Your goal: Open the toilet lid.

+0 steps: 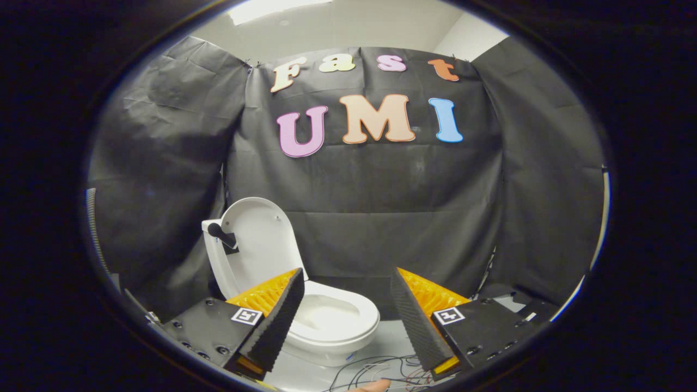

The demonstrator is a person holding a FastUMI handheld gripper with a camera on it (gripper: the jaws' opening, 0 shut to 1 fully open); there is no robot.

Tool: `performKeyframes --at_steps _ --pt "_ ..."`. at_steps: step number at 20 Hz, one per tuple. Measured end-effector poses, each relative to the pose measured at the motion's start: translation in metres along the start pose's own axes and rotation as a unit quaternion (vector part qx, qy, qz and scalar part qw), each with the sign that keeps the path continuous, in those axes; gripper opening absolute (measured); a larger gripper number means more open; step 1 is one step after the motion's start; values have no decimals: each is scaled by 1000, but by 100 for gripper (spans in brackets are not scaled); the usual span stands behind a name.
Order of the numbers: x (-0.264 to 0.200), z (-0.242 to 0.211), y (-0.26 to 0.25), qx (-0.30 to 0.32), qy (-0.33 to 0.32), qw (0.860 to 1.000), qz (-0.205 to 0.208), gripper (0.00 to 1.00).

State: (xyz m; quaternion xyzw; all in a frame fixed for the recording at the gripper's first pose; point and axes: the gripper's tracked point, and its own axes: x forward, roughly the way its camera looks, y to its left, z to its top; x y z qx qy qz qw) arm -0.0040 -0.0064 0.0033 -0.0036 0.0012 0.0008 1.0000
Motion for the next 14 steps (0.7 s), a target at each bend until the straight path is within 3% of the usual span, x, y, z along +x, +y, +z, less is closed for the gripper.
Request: performKeyframes --at_steps 14 --pt "0 0 0 0 0 1000 0 98"
